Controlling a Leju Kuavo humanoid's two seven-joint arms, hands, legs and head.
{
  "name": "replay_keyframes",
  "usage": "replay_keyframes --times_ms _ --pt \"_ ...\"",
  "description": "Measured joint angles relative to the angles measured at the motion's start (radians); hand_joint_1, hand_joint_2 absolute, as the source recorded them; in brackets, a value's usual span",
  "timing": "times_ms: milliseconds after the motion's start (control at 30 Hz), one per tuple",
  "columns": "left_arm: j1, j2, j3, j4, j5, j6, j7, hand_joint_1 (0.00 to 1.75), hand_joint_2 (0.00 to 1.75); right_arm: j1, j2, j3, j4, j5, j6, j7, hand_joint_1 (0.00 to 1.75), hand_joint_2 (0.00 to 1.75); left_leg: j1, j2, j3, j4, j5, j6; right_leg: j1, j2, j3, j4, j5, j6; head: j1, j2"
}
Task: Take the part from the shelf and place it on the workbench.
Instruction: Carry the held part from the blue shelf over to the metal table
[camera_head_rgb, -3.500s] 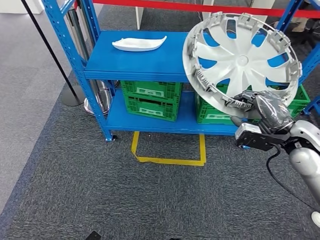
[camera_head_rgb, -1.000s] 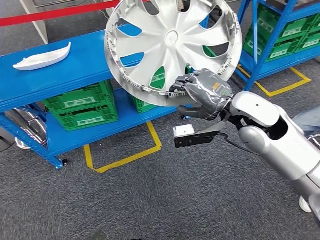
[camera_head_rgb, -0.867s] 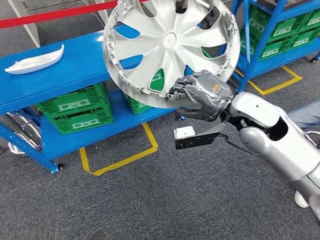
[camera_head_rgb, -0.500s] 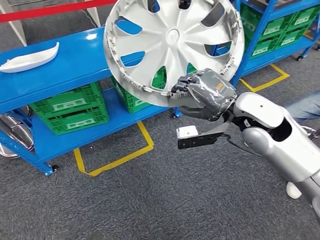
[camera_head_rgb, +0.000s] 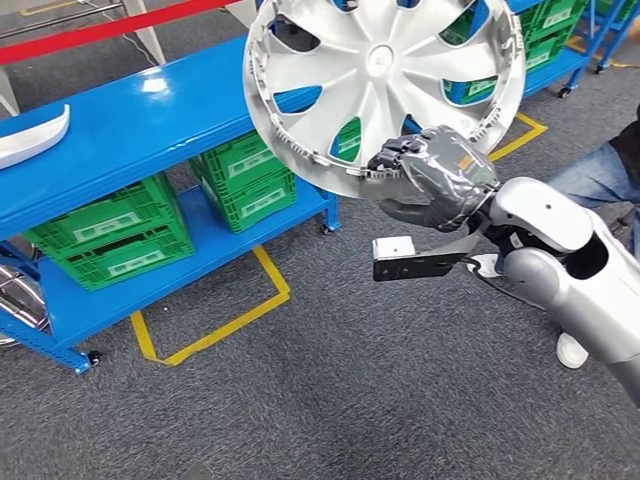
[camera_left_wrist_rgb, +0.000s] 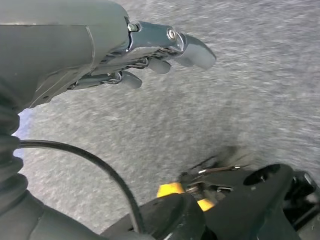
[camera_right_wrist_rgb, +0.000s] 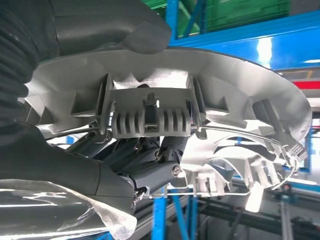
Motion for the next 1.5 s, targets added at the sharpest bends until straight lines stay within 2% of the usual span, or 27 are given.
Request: replay_keyframes --times_ms 33,67,133,200,267,300,367,433,500,533,567,600,667,733,767,833,900,933,1000,1033,1067,1100,1200,1267,1367,1433,1500 --pt "-0.001 0.000 0.000 0.000 0.001 0.000 -0.001 0.00 1.75 0.002 -0.002 0.000 0.000 -0.001 -0.002 0.000 1.75 1.75 0.000 -0.001 -0.011 0.033 -0.005 -0.001 0.000 0.008 0.000 0.001 0.000 0.000 0.000 0.000" --pt "-0.003 0.001 0.000 0.000 0.001 0.000 -0.002 0.00 1.75 0.003 -0.004 -0.001 0.000 -0.002 -0.002 -0.001 1.75 1.75 0.001 -0.001 -0.008 0.031 0.010 0.000 0.000 0.016 0.001 0.002 0.000 0.000 0.000 0.000" --pt "-0.003 0.002 0.000 0.000 0.002 0.000 -0.002 0.00 1.75 0.004 -0.008 -0.004 -0.001 -0.002 -0.003 -0.002 1.75 1.75 0.002 -0.010 0.037 -0.067 0.077 0.005 0.000 0.033 0.002 0.004 -0.001 0.001 0.000 0.000" --pt "-0.001 0.003 0.000 0.000 0.001 -0.001 -0.002 0.00 1.75 0.003 -0.012 -0.008 -0.002 0.000 -0.004 -0.002 1.75 1.75 0.004 -0.035 0.084 -0.174 0.118 0.012 0.002 0.047 -0.003 0.009 -0.001 0.007 0.000 0.000" --pt "-0.001 0.003 0.000 0.000 0.001 -0.001 -0.003 0.00 1.75 0.001 -0.020 -0.015 -0.003 0.001 -0.006 -0.001 1.75 1.75 0.004 -0.050 0.097 -0.212 0.114 0.017 0.001 0.056 -0.014 0.011 0.003 0.017 0.001 0.000" --pt "-0.001 0.003 0.000 0.000 0.001 -0.001 -0.003 0.00 1.75 0.001 -0.025 -0.019 -0.004 0.001 -0.006 0.000 1.75 1.75 0.004 -0.047 0.098 -0.220 0.112 0.020 0.000 0.060 -0.018 0.011 0.006 0.023 0.001 0.000" --pt "-0.001 0.001 0.000 0.000 0.000 -0.001 -0.003 0.00 1.75 0.001 -0.036 -0.026 -0.005 0.001 -0.007 0.000 1.75 1.75 0.006 -0.037 0.099 -0.228 0.117 0.031 -0.001 0.047 -0.031 0.020 -0.004 0.034 0.003 0.000" --pt "-0.001 0.000 -0.001 0.000 0.000 -0.001 -0.004 0.00 1.75 -0.001 -0.043 -0.030 -0.006 0.001 -0.007 -0.001 1.75 1.75 0.008 -0.026 0.100 -0.233 0.121 0.041 -0.001 0.020 -0.069 0.098 -0.052 0.041 0.008 0.000" --pt "0.000 0.000 -0.001 0.000 0.000 -0.001 -0.004 0.00 1.75 0.000 -0.046 -0.029 -0.006 0.001 -0.007 -0.002 1.75 1.75 0.007 -0.015 0.100 -0.233 0.121 0.044 -0.002 0.006 -0.127 0.228 -0.108 0.046 0.010 0.000" --pt "0.000 0.000 -0.001 0.000 0.000 -0.001 -0.004 0.00 1.75 0.001 -0.046 -0.029 -0.006 0.001 -0.007 -0.003 1.75 1.75 0.007 -0.009 0.100 -0.233 0.120 0.045 -0.002 0.004 -0.146 0.271 -0.117 0.048 0.009 0.000" --pt "0.000 0.000 -0.001 0.000 0.000 -0.001 -0.004 0.00 1.75 0.002 -0.047 -0.028 -0.006 0.002 -0.007 -0.002 1.75 1.75 0.007 -0.004 0.101 -0.232 0.120 0.045 -0.002 0.003 -0.150 0.279 -0.109 0.049 0.009 0.000" --pt "0.000 -0.001 -0.001 0.000 0.000 -0.001 -0.004 0.00 1.75 0.002 -0.049 -0.029 -0.008 0.003 -0.007 0.000 1.75 1.75 0.007 0.002 0.102 -0.232 0.118 0.045 -0.002 0.000 -0.133 0.246 -0.083 0.048 0.009 0.000" --pt "-0.001 -0.003 -0.001 0.000 0.000 -0.001 -0.004 0.00 1.75 0.000 -0.056 -0.034 -0.011 0.004 -0.007 0.006 1.75 1.75 0.005 0.009 0.106 -0.231 0.114 0.041 0.001 -0.023 -0.063 0.114 -0.022 0.045 0.010 0.000" --pt "-0.001 -0.003 -0.001 0.000 0.000 -0.001 -0.004 0.00 1.75 -0.003 -0.064 -0.041 -0.014 0.003 -0.008 0.009 1.75 1.75 0.000 0.015 0.104 -0.226 0.112 0.035 0.008 -0.046 -0.015 0.024 -0.001 0.038 0.009 0.000" --pt "0.000 -0.003 -0.001 0.000 0.000 -0.001 -0.004 0.00 1.75 -0.004 -0.067 -0.045 -0.015 0.002 -0.008 0.010 1.75 1.75 -0.003 0.019 0.101 -0.224 0.113 0.031 0.011 -0.049 -0.011 0.016 -0.006 0.034 0.009 0.000" --pt "0.002 -0.002 -0.001 0.000 0.000 -0.001 -0.004 0.00 1.75 -0.005 -0.075 -0.051 -0.015 0.000 -0.007 0.010 1.75 1.75 -0.004 0.028 0.098 -0.222 0.111 0.023 0.009 -0.037 -0.013 0.014 -0.003 0.024 0.007 0.000" --pt "0.001 -0.002 -0.001 0.000 -0.001 0.000 -0.004 0.00 1.75 -0.008 -0.080 -0.056 -0.015 -0.001 -0.007 0.009 1.75 1.75 -0.003 0.020 0.088 -0.193 0.085 0.014 0.004 -0.027 -0.011 0.009 0.000 0.015 0.005 0.000" --pt "0.000 -0.002 0.000 0.000 -0.001 0.001 -0.004 0.00 1.75 -0.009 -0.081 -0.058 -0.015 -0.001 -0.007 0.009 1.75 1.75 -0.002 0.012 0.071 -0.150 0.058 0.009 0.002 -0.022 -0.009 0.007 0.001 0.010 0.004 0.000" --pt "0.000 -0.002 0.000 0.000 0.000 0.002 -0.004 0.00 1.75 -0.011 -0.082 -0.061 -0.015 -0.001 -0.007 0.010 1.75 1.75 0.000 0.000 0.020 -0.024 0.000 0.005 0.002 -0.010 -0.010 0.007 0.002 0.003 0.003 0.000" --pt "-0.001 -0.002 0.000 0.000 0.001 0.002 -0.004 0.00 1.75 -0.011 -0.083 -0.061 -0.015 -0.001 -0.007 0.009 1.75 1.75 0.000 -0.001 0.000 0.025 -0.015 0.004 0.002 -0.002 -0.009 0.007 0.002 0.002 0.003 0.000" --pt "-0.002 -0.002 0.000 0.000 0.001 0.002 -0.004 0.00 1.75 -0.011 -0.083 -0.061 -0.015 -0.001 -0.007 0.009 1.75 1.75 0.000 -0.002 -0.007 0.045 -0.012 0.005 0.002 0.006 -0.009 0.008 0.002 0.002 0.003 0.000" --pt "-0.004 -0.002 0.000 0.000 0.001 0.002 -0.004 0.00 1.75 -0.011 -0.083 -0.062 -0.015 0.000 -0.007 0.008 1.75 1.75 0.000 -0.002 0.003 0.027 0.011 0.007 0.002 0.015 -0.008 0.008 0.002 0.002 0.003 0.000" --pt "-0.002 -0.001 0.000 0.000 0.000 0.002 -0.004 0.00 1.75 -0.012 -0.084 -0.065 -0.018 0.000 -0.006 0.007 1.75 1.75 0.000 -0.029 0.081 -0.146 0.106 0.019 0.003 0.038 -0.007 0.011 0.003 0.005 0.004 0.000" --pt "-0.002 -0.002 0.000 0.000 -0.001 0.002 -0.004 0.00 1.75 -0.015 -0.086 -0.068 -0.021 0.000 -0.006 0.007 1.75 1.75 0.000 -0.046 0.105 -0.206 0.112 0.024 0.002 0.048 -0.017 0.013 0.008 0.015 0.004 0.000" --pt "-0.003 -0.004 -0.001 0.000 -0.002 0.002 -0.004 0.00 1.75 -0.016 -0.096 -0.072 -0.023 0.000 -0.005 0.007 1.75 1.75 0.002 -0.036 0.108 -0.229 0.111 0.034 0.000 0.052 -0.032 0.013 0.011 0.033 0.005 0.000" --pt "-0.003 -0.006 -0.001 0.000 -0.001 0.003 -0.004 0.00 1.75 -0.019 -0.103 -0.073 -0.023 0.000 -0.004 0.006 1.75 1.75 0.007 -0.026 0.111 -0.240 0.119 0.045 0.001 0.031 -0.058 0.065 -0.025 0.043 0.011 0.000" --pt "-0.002 -0.006 -0.001 0.000 -0.001 0.004 -0.006 0.00 1.75 -0.020 -0.106 -0.072 -0.023 0.000 -0.004 0.004 1.75 1.75 0.007 -0.017 0.112 -0.241 0.121 0.049 -0.001 0.009 -0.114 0.190 -0.084 0.051 0.017 0.000"
